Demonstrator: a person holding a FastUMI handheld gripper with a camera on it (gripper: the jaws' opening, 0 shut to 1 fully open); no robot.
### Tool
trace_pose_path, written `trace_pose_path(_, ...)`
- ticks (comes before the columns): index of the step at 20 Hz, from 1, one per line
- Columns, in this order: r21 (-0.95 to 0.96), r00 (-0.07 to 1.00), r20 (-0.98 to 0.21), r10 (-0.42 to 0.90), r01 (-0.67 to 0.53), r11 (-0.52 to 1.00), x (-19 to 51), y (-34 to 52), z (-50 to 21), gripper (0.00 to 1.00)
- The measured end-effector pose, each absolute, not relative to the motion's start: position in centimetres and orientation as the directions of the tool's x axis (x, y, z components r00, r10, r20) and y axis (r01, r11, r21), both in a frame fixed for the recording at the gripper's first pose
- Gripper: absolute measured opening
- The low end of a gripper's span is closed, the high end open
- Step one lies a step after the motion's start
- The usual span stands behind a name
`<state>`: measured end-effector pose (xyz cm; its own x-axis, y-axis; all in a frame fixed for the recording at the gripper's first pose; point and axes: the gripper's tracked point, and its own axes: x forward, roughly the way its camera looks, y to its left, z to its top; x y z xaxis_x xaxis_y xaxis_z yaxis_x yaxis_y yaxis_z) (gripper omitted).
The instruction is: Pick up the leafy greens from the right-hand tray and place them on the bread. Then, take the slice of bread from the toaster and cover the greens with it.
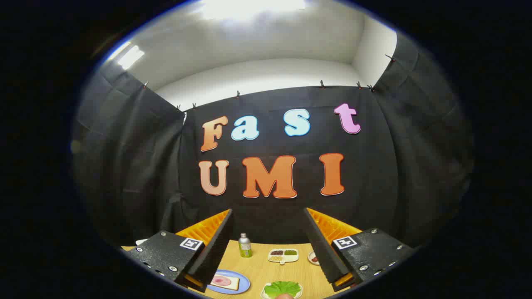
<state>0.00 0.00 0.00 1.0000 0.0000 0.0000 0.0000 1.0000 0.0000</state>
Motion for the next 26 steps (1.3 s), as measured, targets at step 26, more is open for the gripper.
trace_pose_path(26, 0.029, 0.999, -0.023, 0.036, -0.036, 0.999, 0.4, 0.6, -2.0, 0.98)
